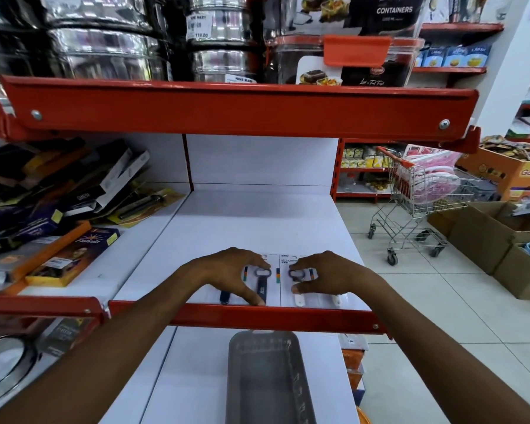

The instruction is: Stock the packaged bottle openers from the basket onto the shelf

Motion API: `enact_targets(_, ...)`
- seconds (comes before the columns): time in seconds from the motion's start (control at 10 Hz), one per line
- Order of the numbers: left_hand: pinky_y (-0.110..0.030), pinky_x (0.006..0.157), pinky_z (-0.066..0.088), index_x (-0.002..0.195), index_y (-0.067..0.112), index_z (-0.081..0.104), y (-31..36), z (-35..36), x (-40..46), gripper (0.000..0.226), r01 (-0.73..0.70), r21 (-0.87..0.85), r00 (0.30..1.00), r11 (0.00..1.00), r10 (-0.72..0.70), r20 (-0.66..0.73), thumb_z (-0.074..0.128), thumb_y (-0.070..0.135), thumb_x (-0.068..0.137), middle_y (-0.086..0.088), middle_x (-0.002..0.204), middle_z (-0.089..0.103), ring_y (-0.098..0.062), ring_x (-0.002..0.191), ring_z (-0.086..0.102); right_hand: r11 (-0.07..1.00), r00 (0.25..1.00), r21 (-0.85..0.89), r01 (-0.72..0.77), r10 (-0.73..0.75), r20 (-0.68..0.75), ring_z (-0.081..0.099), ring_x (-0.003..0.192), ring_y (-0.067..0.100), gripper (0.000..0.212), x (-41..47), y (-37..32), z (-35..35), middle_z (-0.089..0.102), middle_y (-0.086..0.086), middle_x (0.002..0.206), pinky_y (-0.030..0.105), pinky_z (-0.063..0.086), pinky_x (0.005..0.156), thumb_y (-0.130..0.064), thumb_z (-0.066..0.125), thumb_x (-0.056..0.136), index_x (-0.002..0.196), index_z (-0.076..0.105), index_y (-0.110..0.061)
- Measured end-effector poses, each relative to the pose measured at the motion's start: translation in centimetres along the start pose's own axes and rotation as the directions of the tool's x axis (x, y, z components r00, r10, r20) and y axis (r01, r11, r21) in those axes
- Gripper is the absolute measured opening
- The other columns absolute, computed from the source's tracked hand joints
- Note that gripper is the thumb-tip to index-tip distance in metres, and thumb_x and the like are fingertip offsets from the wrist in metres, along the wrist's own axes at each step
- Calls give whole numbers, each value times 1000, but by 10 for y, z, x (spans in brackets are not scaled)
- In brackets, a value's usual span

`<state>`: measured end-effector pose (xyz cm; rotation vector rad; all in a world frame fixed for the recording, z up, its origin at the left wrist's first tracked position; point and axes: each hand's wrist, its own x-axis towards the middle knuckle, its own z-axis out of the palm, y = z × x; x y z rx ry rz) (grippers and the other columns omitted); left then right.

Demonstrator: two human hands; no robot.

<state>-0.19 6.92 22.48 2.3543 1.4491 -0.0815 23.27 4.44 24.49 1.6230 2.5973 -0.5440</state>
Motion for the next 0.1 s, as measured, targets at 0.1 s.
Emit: enact_targets(0.1, -44, 119, 32, 150, 37, 34, 0, 2, -3, 94, 2, -2, 1000, 1000, -2, -21, 77, 64, 70, 7, 164, 27, -21, 150, 29, 1000, 999, 5, -18, 18, -47, 37, 140, 19, 57, 1, 1, 3, 41, -3, 153, 33, 27, 116, -47, 58, 89, 140, 48, -24)
